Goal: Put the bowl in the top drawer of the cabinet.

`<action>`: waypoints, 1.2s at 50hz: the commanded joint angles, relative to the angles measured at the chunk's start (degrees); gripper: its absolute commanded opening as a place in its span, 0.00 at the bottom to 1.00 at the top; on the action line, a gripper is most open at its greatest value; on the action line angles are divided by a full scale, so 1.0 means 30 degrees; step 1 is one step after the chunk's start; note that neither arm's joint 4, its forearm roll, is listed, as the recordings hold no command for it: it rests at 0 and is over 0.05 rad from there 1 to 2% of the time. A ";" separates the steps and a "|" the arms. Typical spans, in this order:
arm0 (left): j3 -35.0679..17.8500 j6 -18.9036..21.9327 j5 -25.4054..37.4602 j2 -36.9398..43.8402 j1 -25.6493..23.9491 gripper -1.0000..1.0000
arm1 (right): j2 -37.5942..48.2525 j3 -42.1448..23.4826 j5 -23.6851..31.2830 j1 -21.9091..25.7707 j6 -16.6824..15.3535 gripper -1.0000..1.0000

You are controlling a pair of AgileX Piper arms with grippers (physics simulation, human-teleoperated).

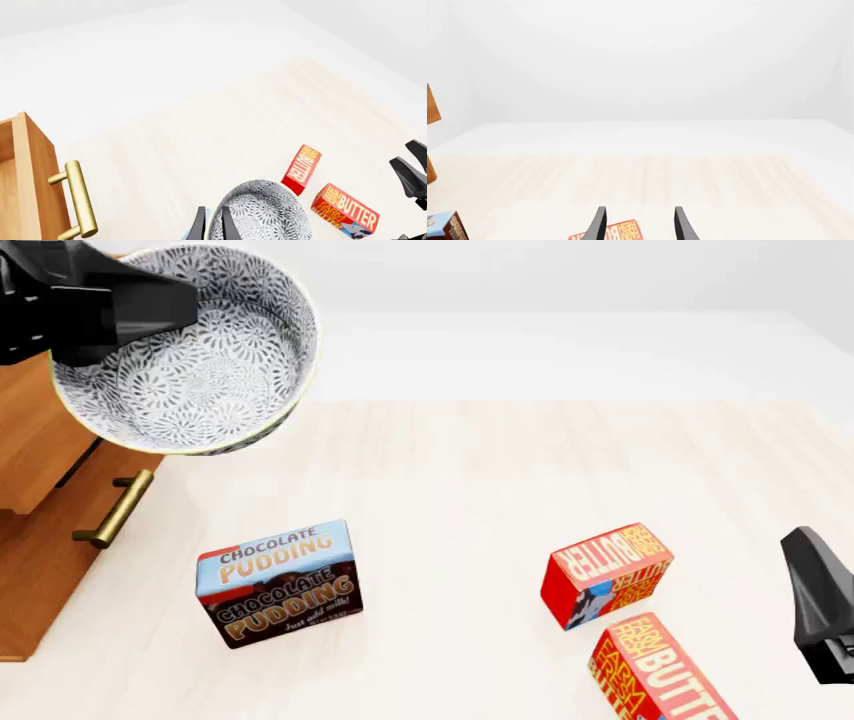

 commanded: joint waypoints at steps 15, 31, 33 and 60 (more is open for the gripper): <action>-0.3853 0.0379 0.1650 0.0473 0.2668 0.00 | 0.0000 0.0000 -0.0037 0.0090 -0.0001 1.00; -0.5058 0.0120 0.1265 0.0507 0.4740 0.00 | 0.0000 0.0000 -0.0067 0.0209 -0.0030 1.00; -0.5244 0.0070 0.1199 0.0533 0.5021 0.00 | 0.0000 -0.0001 -0.0072 0.0209 -0.0036 1.00; -0.5796 -0.0792 0.0302 0.1186 0.8873 0.00 | 0.0000 0.0000 -0.0145 0.0271 -0.0037 1.00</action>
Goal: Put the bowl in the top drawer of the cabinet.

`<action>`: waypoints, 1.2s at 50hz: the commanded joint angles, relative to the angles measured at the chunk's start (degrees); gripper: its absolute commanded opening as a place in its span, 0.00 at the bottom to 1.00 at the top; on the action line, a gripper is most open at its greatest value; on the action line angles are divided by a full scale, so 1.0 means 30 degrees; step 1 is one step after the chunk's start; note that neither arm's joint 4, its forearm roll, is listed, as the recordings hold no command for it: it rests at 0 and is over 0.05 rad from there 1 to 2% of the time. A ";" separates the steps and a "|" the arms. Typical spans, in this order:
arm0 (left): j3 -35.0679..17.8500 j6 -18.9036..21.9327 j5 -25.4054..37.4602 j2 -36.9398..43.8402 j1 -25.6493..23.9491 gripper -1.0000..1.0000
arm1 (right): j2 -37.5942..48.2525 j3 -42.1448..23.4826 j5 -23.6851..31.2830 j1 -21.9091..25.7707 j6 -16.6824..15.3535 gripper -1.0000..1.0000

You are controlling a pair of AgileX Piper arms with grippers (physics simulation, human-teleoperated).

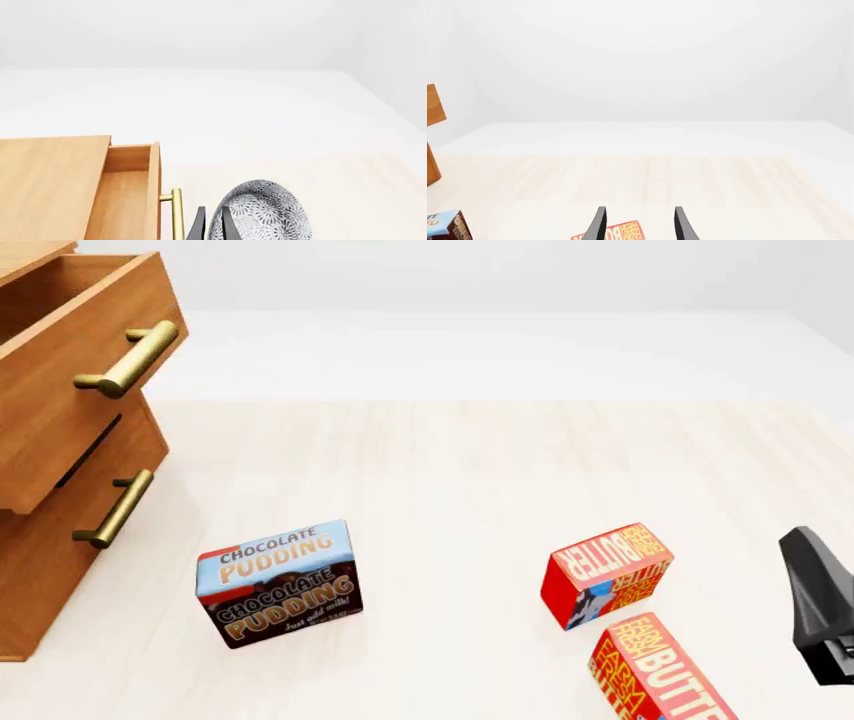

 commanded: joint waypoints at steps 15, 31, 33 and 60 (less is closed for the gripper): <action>-0.0930 -0.1517 -0.0048 -0.0167 0.2825 0.00 | 0.0000 0.0002 -0.0099 0.0076 0.0026 1.00; 0.0000 -0.3348 -0.0773 -0.0694 0.4470 0.00 | 0.0000 0.0002 -0.0135 0.0136 0.0018 1.00; 0.0009 -0.3590 -0.0802 -0.0652 0.4678 0.00 | 0.0000 0.0002 -0.0129 0.0138 0.0014 1.00; 0.0030 -0.6143 -0.1763 0.0453 0.8749 0.00 | 0.0000 0.0000 -0.0182 0.0204 -0.0033 1.00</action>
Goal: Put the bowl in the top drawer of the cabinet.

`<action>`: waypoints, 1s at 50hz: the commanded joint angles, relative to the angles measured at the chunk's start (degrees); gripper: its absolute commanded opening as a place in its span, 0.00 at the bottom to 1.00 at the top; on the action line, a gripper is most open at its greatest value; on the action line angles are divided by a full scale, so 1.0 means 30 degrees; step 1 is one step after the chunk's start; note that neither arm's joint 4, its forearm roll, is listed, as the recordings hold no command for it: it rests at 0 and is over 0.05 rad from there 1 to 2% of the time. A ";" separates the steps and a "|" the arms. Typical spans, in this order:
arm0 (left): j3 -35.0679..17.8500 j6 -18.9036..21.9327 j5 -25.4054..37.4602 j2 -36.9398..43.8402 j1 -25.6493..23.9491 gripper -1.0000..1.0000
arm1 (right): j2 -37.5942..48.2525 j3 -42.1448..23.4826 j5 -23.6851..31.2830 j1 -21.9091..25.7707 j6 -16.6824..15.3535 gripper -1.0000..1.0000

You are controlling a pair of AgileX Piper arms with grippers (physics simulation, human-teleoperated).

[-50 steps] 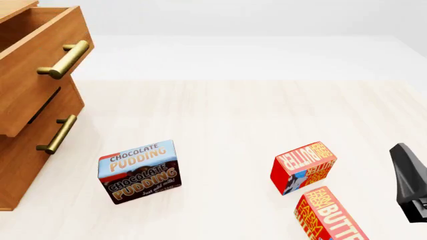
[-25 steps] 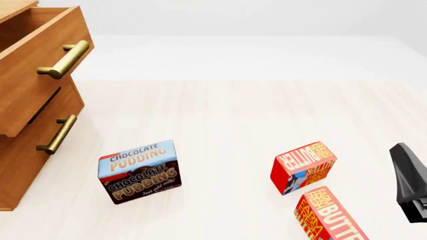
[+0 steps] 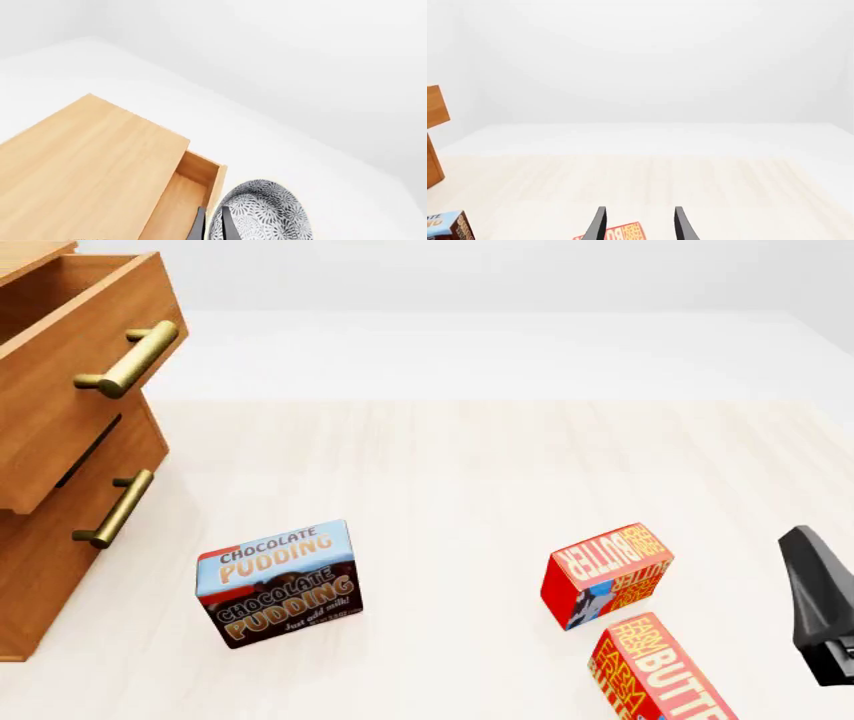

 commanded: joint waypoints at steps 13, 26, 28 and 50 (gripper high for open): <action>-0.0153 -0.1828 -0.0266 0.1187 0.2660 0.00 | 0.0000 0.0000 -0.0133 0.0175 -0.0027 1.00; 0.0531 -0.3986 -0.0828 0.1841 0.3980 0.00 | 0.0000 0.0000 -0.0170 0.0192 -0.0041 1.00; 0.0357 -0.3847 -0.0844 0.1846 0.4114 0.00 | 0.0000 0.0000 -0.0183 0.0202 -0.0044 1.00; 0.0535 -0.4773 0.0086 0.3003 0.4556 0.00 | 0.0000 0.0001 -0.0263 0.0224 -0.0044 1.00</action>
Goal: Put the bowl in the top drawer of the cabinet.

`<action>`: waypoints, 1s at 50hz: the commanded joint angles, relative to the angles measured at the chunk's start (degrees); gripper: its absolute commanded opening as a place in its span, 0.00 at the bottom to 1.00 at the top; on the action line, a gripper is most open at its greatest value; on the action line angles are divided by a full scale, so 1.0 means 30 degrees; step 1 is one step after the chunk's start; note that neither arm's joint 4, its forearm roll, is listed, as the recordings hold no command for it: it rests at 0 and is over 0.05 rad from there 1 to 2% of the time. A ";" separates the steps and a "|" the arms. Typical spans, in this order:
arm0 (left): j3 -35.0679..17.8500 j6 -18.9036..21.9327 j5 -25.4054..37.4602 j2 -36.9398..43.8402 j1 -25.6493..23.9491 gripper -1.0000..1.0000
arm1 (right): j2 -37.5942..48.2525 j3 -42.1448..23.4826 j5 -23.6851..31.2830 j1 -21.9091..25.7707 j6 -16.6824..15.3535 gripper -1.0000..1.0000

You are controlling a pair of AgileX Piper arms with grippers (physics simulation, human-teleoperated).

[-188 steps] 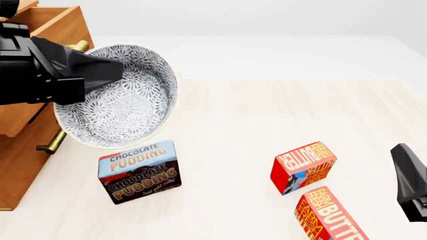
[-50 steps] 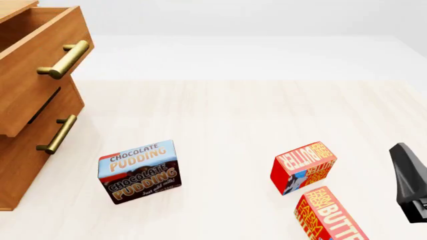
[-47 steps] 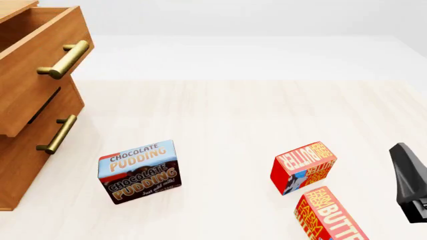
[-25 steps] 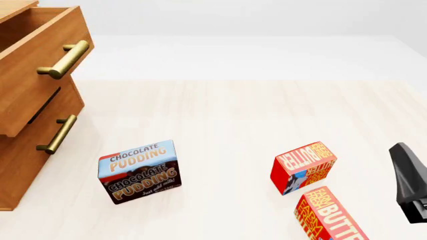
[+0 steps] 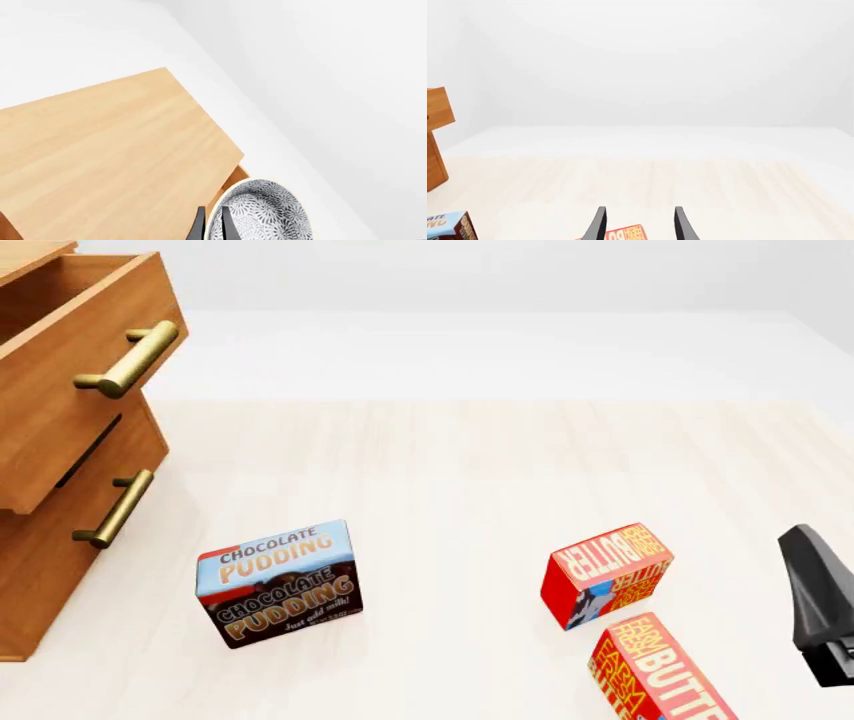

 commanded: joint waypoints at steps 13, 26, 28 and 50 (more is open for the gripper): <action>-0.1716 0.1350 0.2013 0.1771 0.1312 0.00 | 0.0000 0.0000 -0.0027 0.0029 -0.0017 1.00; -0.1023 0.0657 0.2595 0.2395 0.1422 0.00 | 0.0000 0.0000 -0.0100 -0.0025 -0.0011 1.00; -0.0768 0.0512 0.2658 0.2435 0.1137 0.00 | 0.0000 0.0001 -0.0117 0.0005 -0.0013 1.00; -0.2968 0.0164 0.3677 0.3794 0.1878 0.00 | 0.0000 0.0001 -0.0171 0.0040 -0.0030 1.00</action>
